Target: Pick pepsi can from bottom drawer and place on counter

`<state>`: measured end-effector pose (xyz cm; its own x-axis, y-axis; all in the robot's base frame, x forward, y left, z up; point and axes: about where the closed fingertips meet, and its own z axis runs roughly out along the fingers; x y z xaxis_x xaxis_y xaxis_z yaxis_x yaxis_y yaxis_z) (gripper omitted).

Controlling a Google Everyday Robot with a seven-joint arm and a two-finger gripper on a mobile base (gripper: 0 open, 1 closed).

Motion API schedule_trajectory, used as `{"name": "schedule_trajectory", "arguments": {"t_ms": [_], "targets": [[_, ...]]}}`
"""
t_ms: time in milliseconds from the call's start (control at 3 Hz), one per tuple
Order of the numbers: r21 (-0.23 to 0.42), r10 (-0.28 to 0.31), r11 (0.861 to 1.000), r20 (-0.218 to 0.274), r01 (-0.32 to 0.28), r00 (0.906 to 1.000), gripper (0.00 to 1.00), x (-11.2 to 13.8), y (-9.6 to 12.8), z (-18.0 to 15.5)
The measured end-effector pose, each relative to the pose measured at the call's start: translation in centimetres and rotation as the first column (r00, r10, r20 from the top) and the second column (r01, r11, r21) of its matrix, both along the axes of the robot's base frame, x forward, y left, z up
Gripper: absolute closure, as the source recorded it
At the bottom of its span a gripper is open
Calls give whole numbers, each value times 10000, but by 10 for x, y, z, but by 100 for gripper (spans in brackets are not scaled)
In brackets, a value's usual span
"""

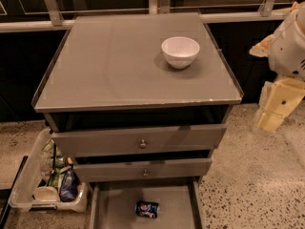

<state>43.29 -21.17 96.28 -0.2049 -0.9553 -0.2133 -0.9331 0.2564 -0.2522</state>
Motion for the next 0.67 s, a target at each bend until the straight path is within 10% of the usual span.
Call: {"name": "schedule_trajectory", "arguments": {"t_ms": [667], "targets": [[1601,1142,9814,-443,-1058,9925,0,-29,34,-117]]}}
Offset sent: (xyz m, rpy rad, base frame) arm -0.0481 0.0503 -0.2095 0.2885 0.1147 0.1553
